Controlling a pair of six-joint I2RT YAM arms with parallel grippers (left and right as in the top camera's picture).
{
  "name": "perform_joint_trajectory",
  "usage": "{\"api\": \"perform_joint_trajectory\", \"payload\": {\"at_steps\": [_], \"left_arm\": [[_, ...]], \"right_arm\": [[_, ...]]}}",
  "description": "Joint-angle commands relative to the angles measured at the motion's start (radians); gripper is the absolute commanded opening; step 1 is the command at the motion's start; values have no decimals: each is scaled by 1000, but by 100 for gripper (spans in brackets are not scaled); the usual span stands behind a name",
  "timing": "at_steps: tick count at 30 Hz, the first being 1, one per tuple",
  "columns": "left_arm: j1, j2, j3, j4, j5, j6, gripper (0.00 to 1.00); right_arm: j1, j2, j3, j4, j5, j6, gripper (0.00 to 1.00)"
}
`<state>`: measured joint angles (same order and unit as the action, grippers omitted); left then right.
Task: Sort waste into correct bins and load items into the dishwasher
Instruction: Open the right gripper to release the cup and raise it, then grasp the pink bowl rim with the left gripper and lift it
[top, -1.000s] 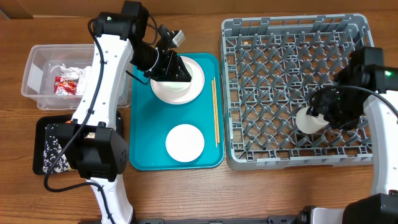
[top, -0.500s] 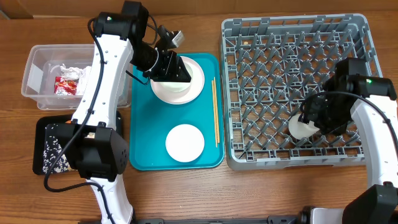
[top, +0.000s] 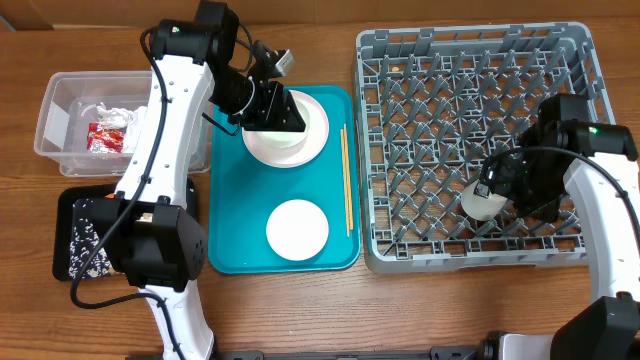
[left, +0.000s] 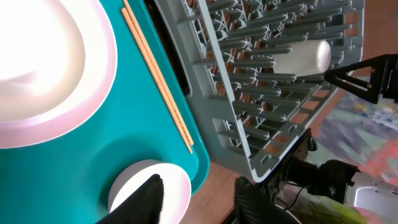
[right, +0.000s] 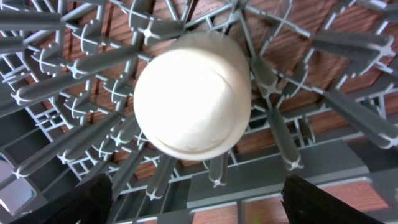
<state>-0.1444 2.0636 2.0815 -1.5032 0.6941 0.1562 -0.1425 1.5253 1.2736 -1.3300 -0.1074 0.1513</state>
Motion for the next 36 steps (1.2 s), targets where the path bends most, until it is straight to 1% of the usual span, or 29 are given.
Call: {"api": "perform_joint_trajectory", "payload": {"at_steps": [1,2,3,4,7,8,9,12,15,20,23,26,30,34,36], "left_arm": [[21,-19,14,-1,-23,-8,35],[24,-32,14,3,-43,-10,32],[27,-49,14,11,-80,-28,32],[27,-75,14,19,-156,-69,32],[22,-150,14,25,-417,-233,34],[16,-175,14,14,-483,-275,35],[8,-195,14,0,-525,-304,35],[-20,-231,14,-58,-589,-352,37],[-53,-231,9,-124,-628,-367,38],[-70,-231,-82,-156,-643,-366,39],[-58,-231,-153,-125,-678,-375,39],[-50,-231,-220,-89,-633,-374,37],[-60,-231,-331,-48,-592,-373,37],[-86,-231,-463,22,-584,-373,37],[-98,-231,-528,66,-554,-373,37]], "right_arm": [[5,1,65,-17,-16,-8,90],[5,1,95,-36,-37,-26,91],[5,1,122,-58,-45,-25,95],[6,1,161,-90,-48,-25,100],[24,1,262,-166,-51,-27,100],[36,0,286,-183,-51,-27,100],[51,0,311,-200,-56,-26,100],[97,-3,330,-216,-114,-26,100],[147,-3,330,-182,-204,-26,100],[239,-3,330,-117,-312,-24,100],[299,-3,330,-99,-301,-25,100],[351,-3,330,-85,-262,-21,100],[407,-2,326,-84,-243,-18,100],[437,-1,307,-67,-226,-18,100],[440,0,296,-58,-226,-18,100]]}}
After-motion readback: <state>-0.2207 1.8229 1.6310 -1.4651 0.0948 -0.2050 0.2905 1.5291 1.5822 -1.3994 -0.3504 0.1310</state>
